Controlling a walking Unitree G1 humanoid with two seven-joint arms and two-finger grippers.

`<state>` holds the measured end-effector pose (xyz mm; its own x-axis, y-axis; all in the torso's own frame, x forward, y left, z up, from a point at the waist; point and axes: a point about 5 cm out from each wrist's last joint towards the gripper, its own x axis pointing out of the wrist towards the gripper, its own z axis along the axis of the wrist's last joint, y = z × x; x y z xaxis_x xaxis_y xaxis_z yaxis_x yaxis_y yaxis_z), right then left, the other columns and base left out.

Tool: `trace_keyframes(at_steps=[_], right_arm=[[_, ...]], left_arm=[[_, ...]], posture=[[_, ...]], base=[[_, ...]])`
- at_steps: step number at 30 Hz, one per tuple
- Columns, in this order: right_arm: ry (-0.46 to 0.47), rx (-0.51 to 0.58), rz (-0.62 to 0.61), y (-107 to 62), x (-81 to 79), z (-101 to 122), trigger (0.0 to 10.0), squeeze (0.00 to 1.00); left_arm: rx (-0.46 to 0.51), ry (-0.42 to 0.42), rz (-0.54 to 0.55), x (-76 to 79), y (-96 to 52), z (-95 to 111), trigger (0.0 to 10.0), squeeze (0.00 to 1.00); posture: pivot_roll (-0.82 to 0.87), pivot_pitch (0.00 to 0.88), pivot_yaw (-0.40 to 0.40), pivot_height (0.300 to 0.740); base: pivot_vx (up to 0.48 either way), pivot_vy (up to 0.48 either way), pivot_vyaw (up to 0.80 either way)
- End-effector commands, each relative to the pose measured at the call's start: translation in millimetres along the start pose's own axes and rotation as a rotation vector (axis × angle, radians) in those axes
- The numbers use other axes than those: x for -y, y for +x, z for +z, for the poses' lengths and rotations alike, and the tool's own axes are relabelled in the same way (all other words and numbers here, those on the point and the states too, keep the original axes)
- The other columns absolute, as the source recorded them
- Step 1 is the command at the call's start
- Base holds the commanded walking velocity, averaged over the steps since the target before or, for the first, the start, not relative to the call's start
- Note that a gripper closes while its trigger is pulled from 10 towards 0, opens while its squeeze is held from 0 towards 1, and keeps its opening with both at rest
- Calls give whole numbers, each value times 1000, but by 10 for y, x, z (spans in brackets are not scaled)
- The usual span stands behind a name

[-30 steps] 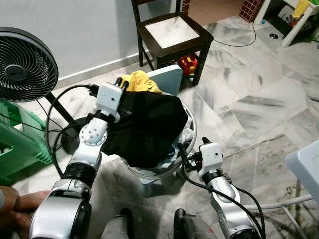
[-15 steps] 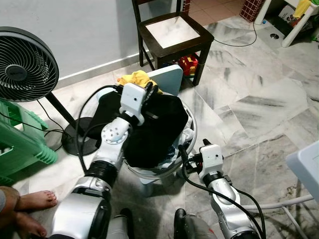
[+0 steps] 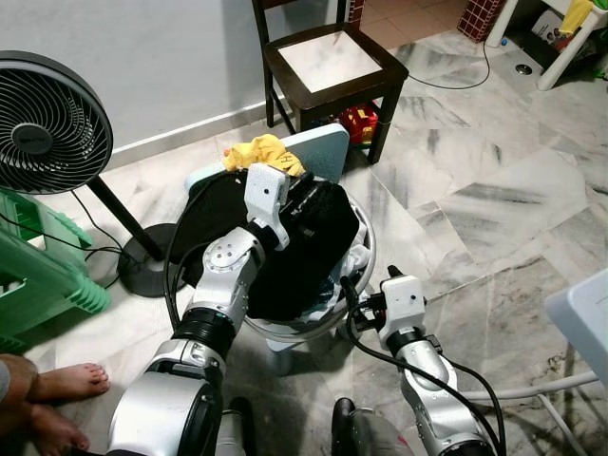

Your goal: Hang hanger

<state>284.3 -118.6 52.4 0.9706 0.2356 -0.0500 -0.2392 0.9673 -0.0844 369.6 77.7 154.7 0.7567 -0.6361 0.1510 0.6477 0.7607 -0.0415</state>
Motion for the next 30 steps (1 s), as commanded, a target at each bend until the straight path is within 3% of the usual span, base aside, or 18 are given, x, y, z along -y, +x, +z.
trace_keyframes(at_steps=[1,10,14,20,28,30], right_arm=[[5,-19,-3,-37,-18,-52,10000,0],[2,-22,-7,-39,0,-59,10000,0],[0,-22,-9,-35,4,-56,10000,0],[-2,-24,-13,-36,7,-59,10000,0],[-16,-25,-2,-27,-14,-55,10000,0],[-19,-26,-2,-25,-14,-55,10000,0]], left_arm=[[-48,-27,34,-102,-73,-71,10000,1000],[-102,24,101,-386,-167,23,10000,1000],[-102,68,88,-411,-156,80,10000,1000],[-127,202,35,-400,-124,149,10000,1000],[-371,217,-85,-265,-208,-253,10000,1000],[-395,224,-46,-277,-216,-293,10000,1000]], posture=[[-28,268,10,740],[-34,263,14,740],[-37,261,16,740],[-37,260,16,740],[-34,261,15,740],[-37,262,15,740]], base=[[0,0,0],[0,0,0],[0,0,0],[0,0,0],[0,0,0],[0,0,0]])
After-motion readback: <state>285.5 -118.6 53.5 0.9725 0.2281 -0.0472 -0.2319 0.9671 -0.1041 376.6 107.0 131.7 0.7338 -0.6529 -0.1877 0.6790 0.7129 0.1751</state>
